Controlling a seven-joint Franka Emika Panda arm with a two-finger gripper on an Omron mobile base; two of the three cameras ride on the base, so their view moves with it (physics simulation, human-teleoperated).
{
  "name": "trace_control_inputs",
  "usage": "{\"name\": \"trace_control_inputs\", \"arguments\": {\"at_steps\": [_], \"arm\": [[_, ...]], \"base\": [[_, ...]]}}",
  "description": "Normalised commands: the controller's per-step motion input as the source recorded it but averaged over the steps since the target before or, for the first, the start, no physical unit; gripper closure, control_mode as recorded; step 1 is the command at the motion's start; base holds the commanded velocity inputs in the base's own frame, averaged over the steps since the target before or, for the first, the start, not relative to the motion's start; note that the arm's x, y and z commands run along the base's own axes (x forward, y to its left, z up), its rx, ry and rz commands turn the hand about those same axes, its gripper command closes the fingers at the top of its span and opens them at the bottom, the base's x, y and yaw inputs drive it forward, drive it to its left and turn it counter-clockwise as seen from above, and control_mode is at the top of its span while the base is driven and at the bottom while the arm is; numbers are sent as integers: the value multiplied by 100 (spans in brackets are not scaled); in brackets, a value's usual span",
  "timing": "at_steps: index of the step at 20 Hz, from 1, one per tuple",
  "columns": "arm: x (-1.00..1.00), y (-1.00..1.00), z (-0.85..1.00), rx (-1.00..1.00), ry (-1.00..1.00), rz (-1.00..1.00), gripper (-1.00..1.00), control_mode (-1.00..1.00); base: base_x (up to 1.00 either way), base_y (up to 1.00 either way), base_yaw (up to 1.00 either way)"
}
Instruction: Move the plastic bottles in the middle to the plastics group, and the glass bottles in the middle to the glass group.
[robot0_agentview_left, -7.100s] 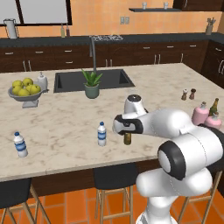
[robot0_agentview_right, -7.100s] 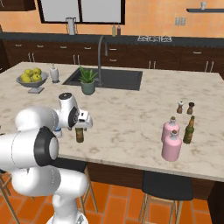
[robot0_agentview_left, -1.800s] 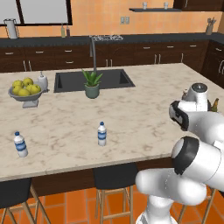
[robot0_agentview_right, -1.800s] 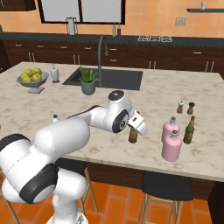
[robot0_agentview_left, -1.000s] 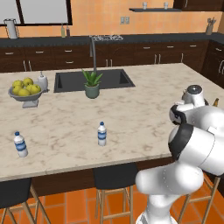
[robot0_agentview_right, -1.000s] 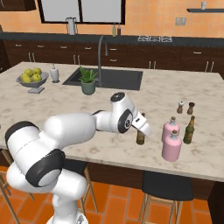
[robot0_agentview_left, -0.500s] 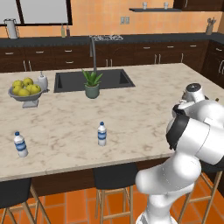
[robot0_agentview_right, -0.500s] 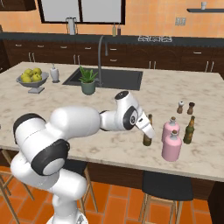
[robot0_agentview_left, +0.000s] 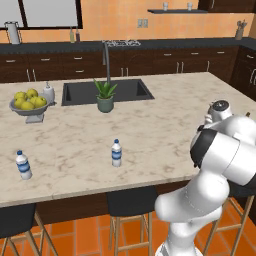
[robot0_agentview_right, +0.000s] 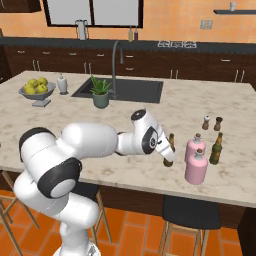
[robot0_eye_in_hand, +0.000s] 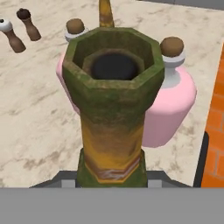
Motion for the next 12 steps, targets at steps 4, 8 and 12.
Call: {"name": "trace_control_inputs", "arguments": {"at_steps": [4, 8, 12], "arm": [[1, -7, -2, 0, -1, -4, 100, -100], [0, -11, 0, 0, 0, -7, 100, -100], [6, -12, 0, 0, 0, -8, 100, -100]], "base": [[0, 0, 0], [0, 0, 0], [0, 0, 0]]}}
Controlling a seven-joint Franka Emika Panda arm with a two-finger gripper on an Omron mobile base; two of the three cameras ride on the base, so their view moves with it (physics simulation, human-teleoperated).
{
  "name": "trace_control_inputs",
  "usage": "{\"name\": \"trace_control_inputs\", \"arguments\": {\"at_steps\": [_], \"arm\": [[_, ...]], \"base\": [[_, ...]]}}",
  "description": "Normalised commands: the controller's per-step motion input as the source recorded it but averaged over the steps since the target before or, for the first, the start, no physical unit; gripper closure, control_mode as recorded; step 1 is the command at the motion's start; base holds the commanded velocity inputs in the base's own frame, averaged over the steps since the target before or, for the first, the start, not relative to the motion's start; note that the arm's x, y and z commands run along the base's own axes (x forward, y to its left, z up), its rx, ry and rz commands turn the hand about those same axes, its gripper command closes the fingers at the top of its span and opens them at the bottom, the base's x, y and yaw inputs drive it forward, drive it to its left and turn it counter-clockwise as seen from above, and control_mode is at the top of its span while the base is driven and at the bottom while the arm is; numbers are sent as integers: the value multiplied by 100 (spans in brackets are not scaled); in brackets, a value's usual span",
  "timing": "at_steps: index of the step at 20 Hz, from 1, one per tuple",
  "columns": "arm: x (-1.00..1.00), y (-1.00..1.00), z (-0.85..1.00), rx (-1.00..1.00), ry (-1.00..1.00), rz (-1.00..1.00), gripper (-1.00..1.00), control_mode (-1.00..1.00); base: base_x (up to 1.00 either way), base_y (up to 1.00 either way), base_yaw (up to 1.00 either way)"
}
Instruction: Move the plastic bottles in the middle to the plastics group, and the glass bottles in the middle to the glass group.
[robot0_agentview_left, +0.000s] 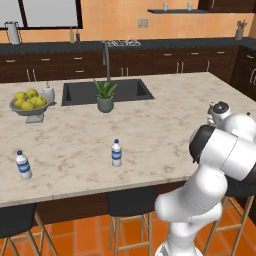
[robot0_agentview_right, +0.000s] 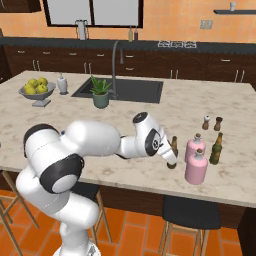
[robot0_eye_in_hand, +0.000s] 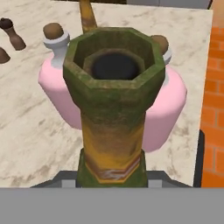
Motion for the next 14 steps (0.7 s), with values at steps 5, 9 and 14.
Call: {"name": "trace_control_inputs", "arguments": {"at_steps": [5, 9, 14], "arm": [[8, -6, 0, 0, 0, -7, 100, -100], [8, 0, -20, 0, 0, -4, 100, -100], [5, 0, -54, 0, 0, -3, 100, -100]], "base": [[0, 0, 0], [0, 0, 0], [0, 0, 0]]}}
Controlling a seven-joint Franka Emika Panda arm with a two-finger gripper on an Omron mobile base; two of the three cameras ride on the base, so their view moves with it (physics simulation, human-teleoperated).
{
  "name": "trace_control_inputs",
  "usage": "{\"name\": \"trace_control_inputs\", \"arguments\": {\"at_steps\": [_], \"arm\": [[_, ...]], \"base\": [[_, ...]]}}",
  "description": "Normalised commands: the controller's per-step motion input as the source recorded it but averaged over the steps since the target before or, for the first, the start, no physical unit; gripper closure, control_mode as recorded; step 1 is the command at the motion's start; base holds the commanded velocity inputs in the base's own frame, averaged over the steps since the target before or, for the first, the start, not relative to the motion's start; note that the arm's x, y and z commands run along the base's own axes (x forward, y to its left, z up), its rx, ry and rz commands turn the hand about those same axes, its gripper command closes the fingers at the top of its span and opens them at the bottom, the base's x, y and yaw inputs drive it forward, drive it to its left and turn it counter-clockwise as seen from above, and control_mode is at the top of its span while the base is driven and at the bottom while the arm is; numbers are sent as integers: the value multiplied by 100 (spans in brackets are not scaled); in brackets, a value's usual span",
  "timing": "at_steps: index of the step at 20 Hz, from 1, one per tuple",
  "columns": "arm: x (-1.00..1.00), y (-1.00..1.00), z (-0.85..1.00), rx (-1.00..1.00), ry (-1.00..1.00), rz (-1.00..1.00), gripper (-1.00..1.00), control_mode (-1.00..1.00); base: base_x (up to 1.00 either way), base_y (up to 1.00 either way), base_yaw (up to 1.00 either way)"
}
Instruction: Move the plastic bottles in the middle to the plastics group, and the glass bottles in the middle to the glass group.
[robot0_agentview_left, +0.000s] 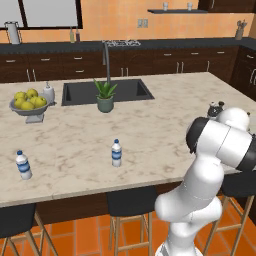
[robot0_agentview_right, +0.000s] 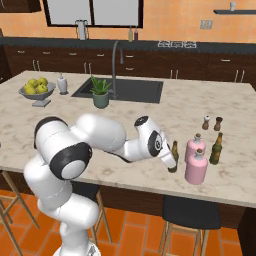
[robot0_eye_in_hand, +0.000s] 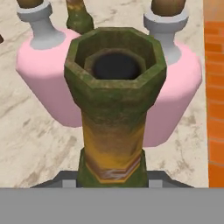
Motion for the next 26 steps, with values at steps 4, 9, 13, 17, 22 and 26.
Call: {"name": "trace_control_inputs", "arguments": {"at_steps": [4, 9, 13, 17, 22, 26], "arm": [[2, 0, -41, 0, 0, -1, 100, -100], [7, 0, -5, 0, 0, 0, 100, -100], [32, -4, 0, 0, 0, -2, 100, -100], [28, -16, 0, 0, 0, -5, 100, -100], [9, -9, -1, 0, -4, -2, 100, -100], [0, 0, -37, 0, -7, 0, 100, -100]], "base": [[0, 0, 0], [0, 0, 0], [0, 0, 0], [0, 0, 0], [0, 0, 0], [0, 0, 0]]}}
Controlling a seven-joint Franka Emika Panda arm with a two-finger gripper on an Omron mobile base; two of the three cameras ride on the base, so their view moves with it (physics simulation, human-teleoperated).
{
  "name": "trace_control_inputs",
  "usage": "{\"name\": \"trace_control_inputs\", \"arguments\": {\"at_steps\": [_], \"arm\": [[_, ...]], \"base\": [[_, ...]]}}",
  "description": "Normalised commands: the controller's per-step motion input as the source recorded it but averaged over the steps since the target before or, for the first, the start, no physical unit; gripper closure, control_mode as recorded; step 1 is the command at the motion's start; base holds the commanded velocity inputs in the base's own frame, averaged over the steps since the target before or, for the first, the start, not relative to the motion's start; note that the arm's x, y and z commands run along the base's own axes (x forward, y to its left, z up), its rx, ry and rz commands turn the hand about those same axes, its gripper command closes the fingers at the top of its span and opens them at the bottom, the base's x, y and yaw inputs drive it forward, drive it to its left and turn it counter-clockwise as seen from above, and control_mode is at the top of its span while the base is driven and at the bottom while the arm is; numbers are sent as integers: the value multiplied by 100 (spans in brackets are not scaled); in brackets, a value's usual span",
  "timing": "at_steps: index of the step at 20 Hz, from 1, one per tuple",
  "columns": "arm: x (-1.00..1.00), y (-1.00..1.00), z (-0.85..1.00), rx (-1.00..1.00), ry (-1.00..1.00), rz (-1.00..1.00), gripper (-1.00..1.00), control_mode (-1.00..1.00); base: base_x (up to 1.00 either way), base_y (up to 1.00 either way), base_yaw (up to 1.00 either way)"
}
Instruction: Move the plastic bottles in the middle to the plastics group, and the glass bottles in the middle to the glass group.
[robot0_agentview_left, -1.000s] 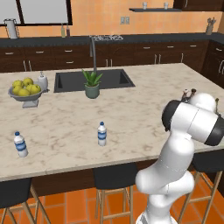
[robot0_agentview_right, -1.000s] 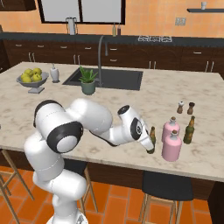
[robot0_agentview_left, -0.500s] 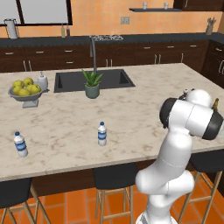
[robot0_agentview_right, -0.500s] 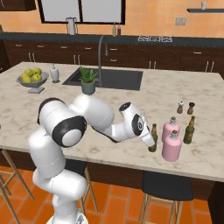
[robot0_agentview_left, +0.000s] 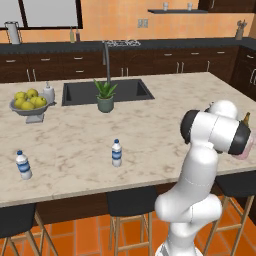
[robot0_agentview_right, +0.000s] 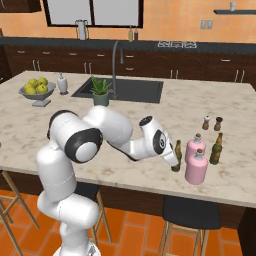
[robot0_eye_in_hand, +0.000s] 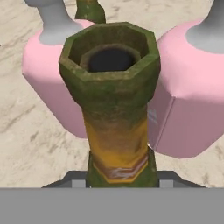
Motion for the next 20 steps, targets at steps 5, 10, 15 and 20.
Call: {"name": "trace_control_inputs", "arguments": {"at_steps": [5, 10, 15, 20], "arm": [[0, 0, -50, 0, -5, 0, 100, -100], [0, 0, -12, 0, 0, 0, 100, -100], [0, 0, 0, 0, 0, 0, -100, -100], [0, 0, 0, 0, 0, 0, -100, -100]], "base": [[0, 0, 0], [0, 0, 0], [0, 0, 0], [0, 0, 0]]}}
